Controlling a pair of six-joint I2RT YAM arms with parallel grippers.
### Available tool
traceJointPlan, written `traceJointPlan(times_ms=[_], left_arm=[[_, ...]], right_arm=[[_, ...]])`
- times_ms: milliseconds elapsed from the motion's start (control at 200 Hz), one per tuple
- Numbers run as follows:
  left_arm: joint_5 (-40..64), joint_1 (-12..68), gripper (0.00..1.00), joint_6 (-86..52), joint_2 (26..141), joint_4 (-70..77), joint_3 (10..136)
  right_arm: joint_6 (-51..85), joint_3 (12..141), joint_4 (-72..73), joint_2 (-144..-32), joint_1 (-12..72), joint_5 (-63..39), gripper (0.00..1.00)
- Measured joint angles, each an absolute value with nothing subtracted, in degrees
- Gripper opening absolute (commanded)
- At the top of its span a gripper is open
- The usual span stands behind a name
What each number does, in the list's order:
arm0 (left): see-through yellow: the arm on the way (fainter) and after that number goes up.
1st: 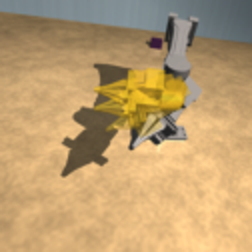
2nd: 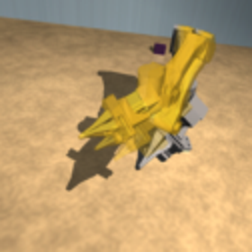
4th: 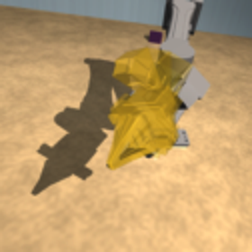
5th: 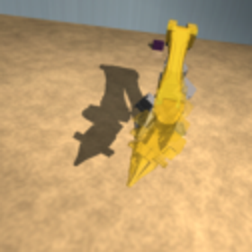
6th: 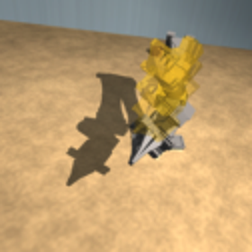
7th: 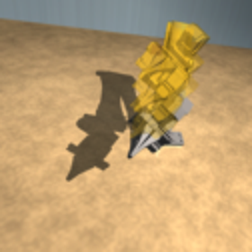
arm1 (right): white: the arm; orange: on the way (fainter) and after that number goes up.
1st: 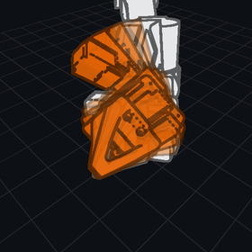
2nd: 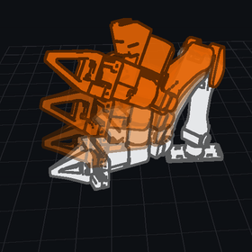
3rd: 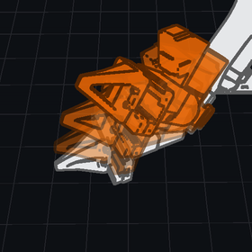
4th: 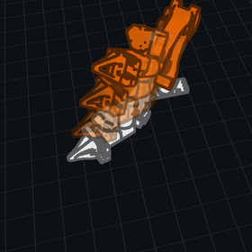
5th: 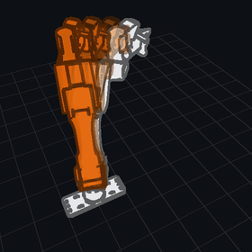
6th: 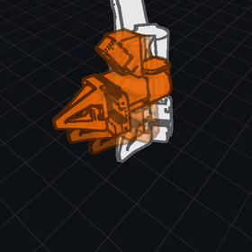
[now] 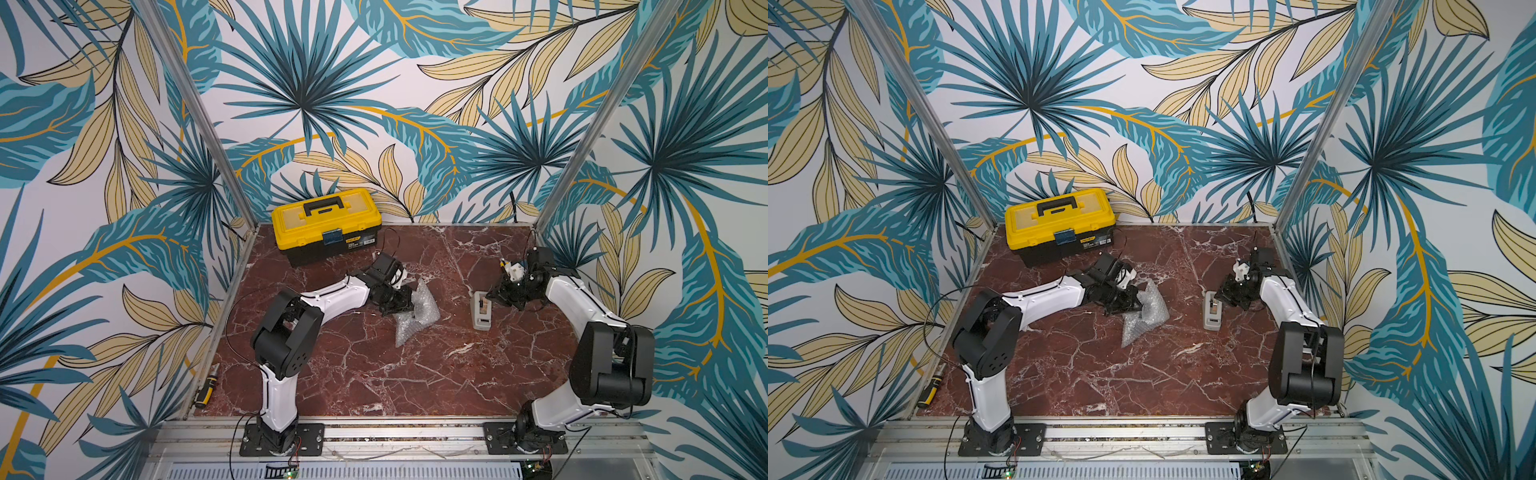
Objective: Wrap mugs in bubble wrap
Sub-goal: Tear off the tape using the Tape Cutter.
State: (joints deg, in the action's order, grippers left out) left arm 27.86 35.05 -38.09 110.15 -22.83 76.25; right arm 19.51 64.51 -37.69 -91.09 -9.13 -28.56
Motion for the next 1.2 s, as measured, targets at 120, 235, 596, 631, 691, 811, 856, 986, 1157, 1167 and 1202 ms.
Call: traceJointPlan(times_ms=[120, 235, 596, 631, 691, 811, 856, 986, 1157, 1167, 1202], left_arm=[[27.9, 35.0, 0.02, -38.1, 110.1, -22.8, 76.2], [27.9, 35.0, 0.02, -38.1, 110.1, -22.8, 76.2], [27.9, 35.0, 0.02, -38.1, 110.1, -22.8, 76.2], [27.9, 35.0, 0.02, -38.1, 110.1, -22.8, 76.2], [27.9, 35.0, 0.02, -38.1, 110.1, -22.8, 76.2], [27.9, 35.0, 0.02, -38.1, 110.1, -22.8, 76.2], [27.9, 35.1, 0.02, -38.1, 110.1, -22.8, 76.2], [27.9, 35.1, 0.02, -38.1, 110.1, -22.8, 76.2], [27.9, 35.0, 0.02, -38.1, 110.1, -22.8, 76.2], [27.9, 35.1, 0.02, -38.1, 110.1, -22.8, 76.2], [27.9, 35.1, 0.02, -38.1, 110.1, -22.8, 76.2]], right_arm=[[19.5, 64.5, -38.1, -90.7, -9.1, -28.5, 0.0], [19.5, 64.5, -39.0, -89.4, -9.1, -28.5, 0.0], [19.7, 64.4, -39.8, -87.0, -9.1, -28.6, 0.0], [19.9, 64.1, -39.8, -86.6, -9.1, -28.6, 0.0], [20.0, 62.9, -39.8, -85.7, -9.1, -28.6, 0.0], [20.4, 59.8, -40.2, -83.1, -9.1, -28.8, 0.0], [20.5, 58.6, -40.4, -82.1, -9.1, -28.8, 0.0], [20.9, 55.8, -40.8, -80.2, -9.1, -28.8, 0.0], [21.9, 52.8, -41.1, -79.1, -9.1, -28.8, 0.0], [21.9, 52.6, -41.0, -79.1, -9.1, -28.8, 0.0], [22.2, 52.0, -41.0, -78.9, -9.1, -28.8, 0.0]])
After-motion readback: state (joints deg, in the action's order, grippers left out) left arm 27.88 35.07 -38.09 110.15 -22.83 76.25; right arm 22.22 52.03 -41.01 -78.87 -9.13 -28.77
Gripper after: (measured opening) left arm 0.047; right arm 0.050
